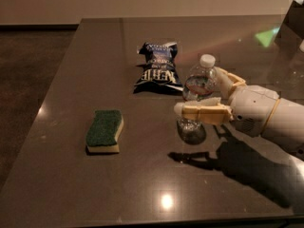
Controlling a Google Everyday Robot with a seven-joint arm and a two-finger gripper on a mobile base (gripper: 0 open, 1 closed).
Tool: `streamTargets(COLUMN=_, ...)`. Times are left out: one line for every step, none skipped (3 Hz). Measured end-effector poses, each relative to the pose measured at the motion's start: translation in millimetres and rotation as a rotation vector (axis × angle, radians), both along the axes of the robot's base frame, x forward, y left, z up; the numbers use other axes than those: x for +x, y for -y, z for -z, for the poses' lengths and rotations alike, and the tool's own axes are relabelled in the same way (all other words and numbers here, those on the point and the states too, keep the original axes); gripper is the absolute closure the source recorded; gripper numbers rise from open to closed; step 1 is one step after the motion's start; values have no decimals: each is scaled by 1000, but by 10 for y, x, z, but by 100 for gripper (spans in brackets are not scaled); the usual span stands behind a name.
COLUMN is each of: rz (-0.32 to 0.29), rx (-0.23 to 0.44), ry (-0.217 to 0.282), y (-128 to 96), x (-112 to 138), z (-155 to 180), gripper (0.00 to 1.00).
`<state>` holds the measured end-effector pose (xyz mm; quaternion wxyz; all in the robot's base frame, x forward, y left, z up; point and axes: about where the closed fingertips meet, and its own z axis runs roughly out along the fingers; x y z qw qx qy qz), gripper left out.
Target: Place water bottle upright
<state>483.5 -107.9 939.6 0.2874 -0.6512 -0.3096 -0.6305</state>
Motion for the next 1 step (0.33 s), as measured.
streamTargets(rz=0, rx=0, ry=0, y=0, x=0, z=0, gripper=0)
